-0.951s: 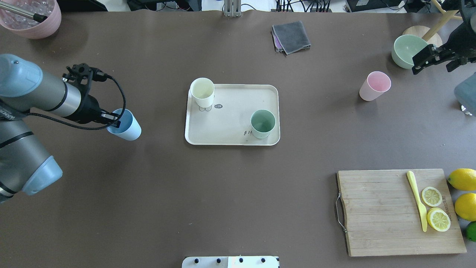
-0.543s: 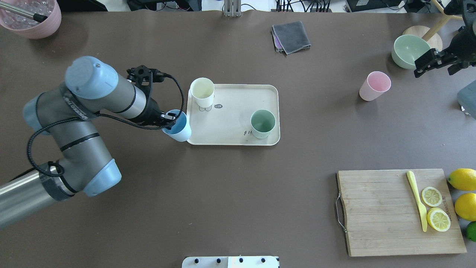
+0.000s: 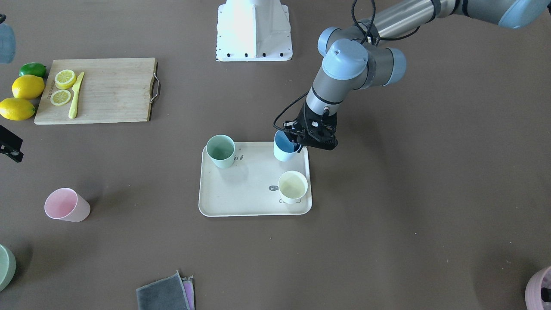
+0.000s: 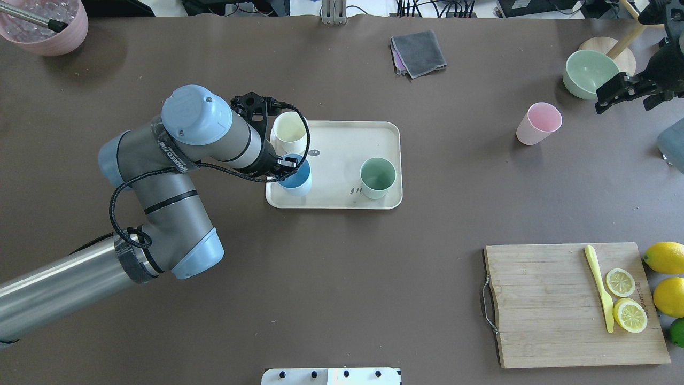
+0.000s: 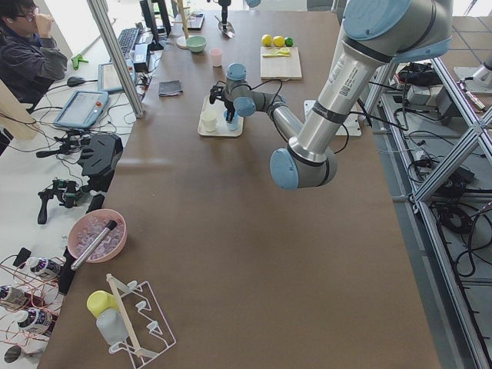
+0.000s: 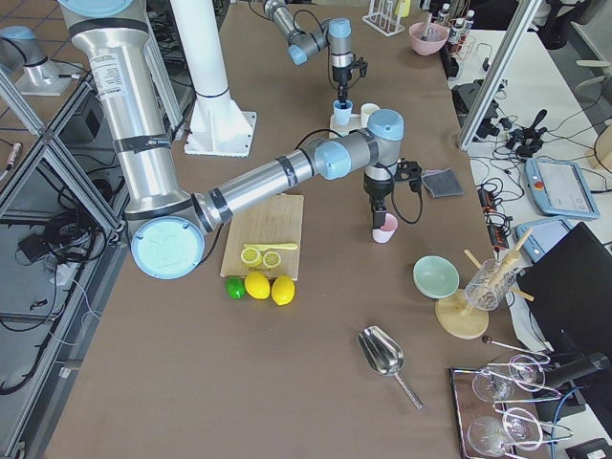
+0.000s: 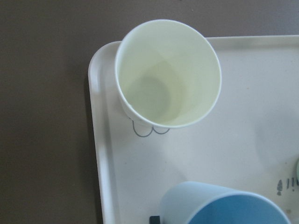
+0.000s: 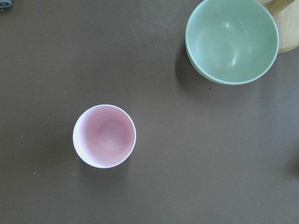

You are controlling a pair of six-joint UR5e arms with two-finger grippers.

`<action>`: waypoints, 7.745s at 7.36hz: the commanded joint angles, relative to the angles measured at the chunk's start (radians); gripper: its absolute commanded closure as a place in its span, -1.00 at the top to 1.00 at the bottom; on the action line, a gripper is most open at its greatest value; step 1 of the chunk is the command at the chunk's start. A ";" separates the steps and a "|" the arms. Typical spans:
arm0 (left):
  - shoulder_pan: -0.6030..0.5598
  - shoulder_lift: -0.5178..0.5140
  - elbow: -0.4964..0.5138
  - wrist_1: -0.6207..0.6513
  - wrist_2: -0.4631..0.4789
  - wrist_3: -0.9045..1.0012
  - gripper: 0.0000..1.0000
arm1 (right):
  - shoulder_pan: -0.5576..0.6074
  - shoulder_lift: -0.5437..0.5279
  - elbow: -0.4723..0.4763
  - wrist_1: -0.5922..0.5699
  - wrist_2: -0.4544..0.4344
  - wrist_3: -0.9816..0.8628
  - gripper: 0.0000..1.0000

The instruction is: Place all cups on tray

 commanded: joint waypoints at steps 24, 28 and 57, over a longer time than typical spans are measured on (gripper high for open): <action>-0.746 0.408 -0.053 0.194 -0.446 1.052 0.98 | -0.421 0.489 -0.383 0.255 -0.182 0.750 -1.00; -0.746 0.415 -0.054 0.185 -0.448 1.052 0.98 | -0.500 0.526 -0.400 0.254 -0.222 0.771 0.98; -0.984 0.714 -0.085 0.407 -0.496 1.386 0.98 | 0.362 -0.221 -0.144 -0.154 0.083 -0.620 1.00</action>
